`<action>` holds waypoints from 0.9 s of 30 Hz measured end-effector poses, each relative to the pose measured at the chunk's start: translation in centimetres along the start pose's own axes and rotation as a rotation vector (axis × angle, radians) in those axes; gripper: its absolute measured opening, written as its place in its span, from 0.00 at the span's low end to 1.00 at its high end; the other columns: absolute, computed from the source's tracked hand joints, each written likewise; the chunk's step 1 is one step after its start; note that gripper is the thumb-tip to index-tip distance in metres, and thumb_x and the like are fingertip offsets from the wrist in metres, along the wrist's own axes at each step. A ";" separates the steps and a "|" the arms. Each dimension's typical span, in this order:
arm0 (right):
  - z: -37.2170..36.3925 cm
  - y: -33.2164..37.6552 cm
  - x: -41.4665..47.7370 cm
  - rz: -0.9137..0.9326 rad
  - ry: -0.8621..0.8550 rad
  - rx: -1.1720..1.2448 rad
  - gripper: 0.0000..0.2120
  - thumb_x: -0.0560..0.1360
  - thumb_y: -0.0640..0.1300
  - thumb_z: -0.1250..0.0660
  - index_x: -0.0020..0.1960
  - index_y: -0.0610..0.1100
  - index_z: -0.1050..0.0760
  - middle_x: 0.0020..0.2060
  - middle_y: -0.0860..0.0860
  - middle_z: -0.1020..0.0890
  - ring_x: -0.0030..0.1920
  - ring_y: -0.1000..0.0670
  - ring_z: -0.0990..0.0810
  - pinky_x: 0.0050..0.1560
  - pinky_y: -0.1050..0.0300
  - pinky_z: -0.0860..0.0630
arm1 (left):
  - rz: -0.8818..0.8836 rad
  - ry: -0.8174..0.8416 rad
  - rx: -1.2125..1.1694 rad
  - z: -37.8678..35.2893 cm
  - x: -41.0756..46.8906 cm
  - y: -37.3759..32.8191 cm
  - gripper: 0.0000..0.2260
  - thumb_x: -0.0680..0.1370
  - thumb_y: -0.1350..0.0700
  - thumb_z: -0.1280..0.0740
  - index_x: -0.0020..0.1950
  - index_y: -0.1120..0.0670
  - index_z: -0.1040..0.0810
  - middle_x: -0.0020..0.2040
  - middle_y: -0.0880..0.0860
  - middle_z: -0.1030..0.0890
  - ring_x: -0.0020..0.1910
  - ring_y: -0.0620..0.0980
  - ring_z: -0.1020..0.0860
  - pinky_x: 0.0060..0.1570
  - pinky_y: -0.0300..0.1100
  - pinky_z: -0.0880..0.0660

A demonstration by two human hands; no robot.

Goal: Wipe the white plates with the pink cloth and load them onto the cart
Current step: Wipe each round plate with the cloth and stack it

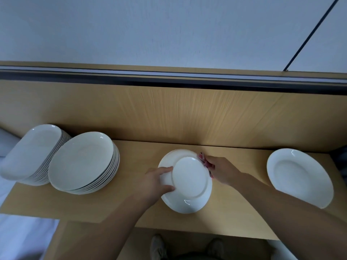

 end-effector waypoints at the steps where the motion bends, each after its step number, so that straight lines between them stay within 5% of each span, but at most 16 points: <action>1: -0.2 -0.5 -0.5 -0.005 -0.030 0.055 0.14 0.82 0.41 0.41 0.64 0.50 0.24 0.50 0.60 0.20 0.42 0.64 0.23 0.50 0.68 0.32 | 0.000 0.007 0.011 -0.1 0.1 -0.2 0.29 0.69 0.51 0.24 0.68 0.38 0.29 0.65 0.47 0.30 0.63 0.49 0.30 0.63 0.44 0.30; 6: 0.2 1.2 -0.5 0.074 -0.101 0.184 0.17 0.81 0.34 0.42 0.67 0.44 0.25 0.59 0.59 0.22 0.59 0.61 0.25 0.58 0.80 0.39 | 0.011 0.090 0.134 -0.8 0.1 -0.5 0.39 0.68 0.43 0.25 0.72 0.31 0.42 0.60 0.48 0.33 0.57 0.51 0.29 0.58 0.44 0.28; 11: -0.2 3.0 0.9 0.164 -0.014 0.121 0.20 0.81 0.31 0.44 0.69 0.45 0.27 0.60 0.58 0.21 0.58 0.59 0.24 0.58 0.75 0.35 | 0.026 0.069 -0.019 -0.6 0.3 -0.5 0.30 0.69 0.44 0.25 0.68 0.32 0.34 0.63 0.48 0.30 0.58 0.48 0.30 0.58 0.44 0.28; 16: -0.6 3.6 1.6 0.150 0.062 0.117 0.19 0.82 0.32 0.45 0.67 0.45 0.26 0.56 0.60 0.23 0.52 0.73 0.28 0.54 0.79 0.36 | 0.043 0.076 -0.040 -0.6 0.0 -0.5 0.28 0.71 0.44 0.27 0.68 0.34 0.33 0.68 0.48 0.30 0.60 0.47 0.30 0.59 0.43 0.28; 21: -0.6 2.4 0.2 0.061 0.033 0.149 0.20 0.82 0.34 0.46 0.69 0.47 0.28 0.54 0.62 0.24 0.55 0.59 0.25 0.53 0.81 0.38 | 0.054 0.041 -0.090 -1.0 -0.7 -0.4 0.30 0.72 0.49 0.26 0.72 0.42 0.33 0.69 0.50 0.29 0.63 0.50 0.30 0.61 0.43 0.30; 27: -1.9 -1.2 -5.1 -0.083 -0.171 0.176 0.17 0.82 0.41 0.43 0.68 0.49 0.27 0.60 0.54 0.22 0.61 0.52 0.24 0.65 0.61 0.31 | 0.056 0.027 -0.194 -1.2 -1.1 -0.4 0.30 0.73 0.53 0.26 0.72 0.45 0.32 0.68 0.50 0.30 0.57 0.45 0.33 0.54 0.37 0.33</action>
Point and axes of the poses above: each hand's wrist, its own x-axis towards the middle knuckle, its own z-axis out of the back of the hand, y = z × x, the point moved 9 cm from there along x, towards the middle knuckle
